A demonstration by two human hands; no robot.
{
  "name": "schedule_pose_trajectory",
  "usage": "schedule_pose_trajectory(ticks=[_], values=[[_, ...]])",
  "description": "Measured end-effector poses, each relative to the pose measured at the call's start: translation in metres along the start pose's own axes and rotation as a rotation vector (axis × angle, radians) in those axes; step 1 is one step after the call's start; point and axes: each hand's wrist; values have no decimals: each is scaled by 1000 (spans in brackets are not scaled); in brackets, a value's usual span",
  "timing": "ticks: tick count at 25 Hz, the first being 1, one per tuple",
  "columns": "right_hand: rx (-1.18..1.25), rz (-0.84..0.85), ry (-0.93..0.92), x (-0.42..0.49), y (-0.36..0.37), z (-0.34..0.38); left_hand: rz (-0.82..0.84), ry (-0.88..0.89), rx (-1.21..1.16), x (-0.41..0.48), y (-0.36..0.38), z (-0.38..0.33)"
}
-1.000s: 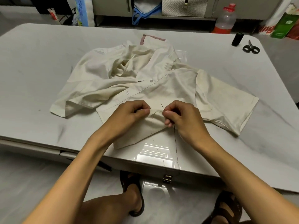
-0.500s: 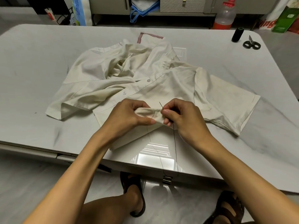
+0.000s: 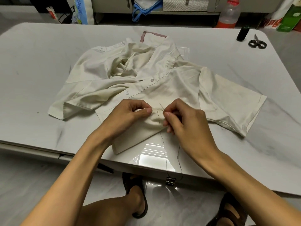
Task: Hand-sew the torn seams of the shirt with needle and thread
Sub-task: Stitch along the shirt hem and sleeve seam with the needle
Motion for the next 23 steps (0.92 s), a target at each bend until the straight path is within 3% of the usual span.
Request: schedule_pose_trajectory(ticks=[4, 23], values=[[-90, 138, 37, -2, 7, -2, -6, -11, -44, -1, 0, -1], [7, 137, 100, 0, 5, 0, -20, 23, -57, -2, 1, -1]])
Point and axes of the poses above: each hand's wrist, its own x-axis towards the middle knuckle, its own y-axis out of the palm, z = x × y, and after that the axes turned 4 degrees about -z, right-handed
